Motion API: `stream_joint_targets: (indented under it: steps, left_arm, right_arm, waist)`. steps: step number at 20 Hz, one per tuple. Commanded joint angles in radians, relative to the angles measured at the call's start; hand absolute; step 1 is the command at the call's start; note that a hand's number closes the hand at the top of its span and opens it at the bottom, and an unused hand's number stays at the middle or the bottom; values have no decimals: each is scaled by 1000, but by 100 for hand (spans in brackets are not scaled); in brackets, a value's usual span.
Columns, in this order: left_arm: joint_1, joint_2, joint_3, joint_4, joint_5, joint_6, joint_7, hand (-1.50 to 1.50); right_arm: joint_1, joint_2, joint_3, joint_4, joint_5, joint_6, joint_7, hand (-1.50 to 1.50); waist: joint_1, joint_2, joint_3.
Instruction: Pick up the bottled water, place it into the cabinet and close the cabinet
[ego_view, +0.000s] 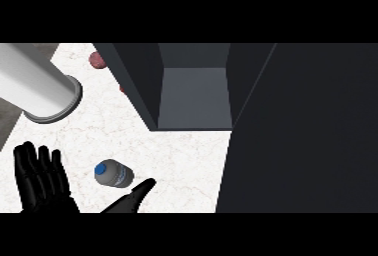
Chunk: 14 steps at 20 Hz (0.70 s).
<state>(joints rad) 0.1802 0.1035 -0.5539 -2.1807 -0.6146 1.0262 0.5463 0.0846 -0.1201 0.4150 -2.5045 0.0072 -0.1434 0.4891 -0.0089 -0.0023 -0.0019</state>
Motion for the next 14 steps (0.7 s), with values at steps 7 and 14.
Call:
stream_joint_targets:
  steps: [7, 14]
  left_arm:
    - [31, 94, 108, 158, 391, 64, -290, -150]
    - [-12, -3, 205, 376, 655, -45, -587, -150]
  right_arm:
    - [59, -45, 49, -182, 72, -20, 50, -150]
    - [-23, -37, 45, -145, 73, -49, 78, -150]
  waist:
    - [-3, -3, -1]
    - [0, -1, -2]
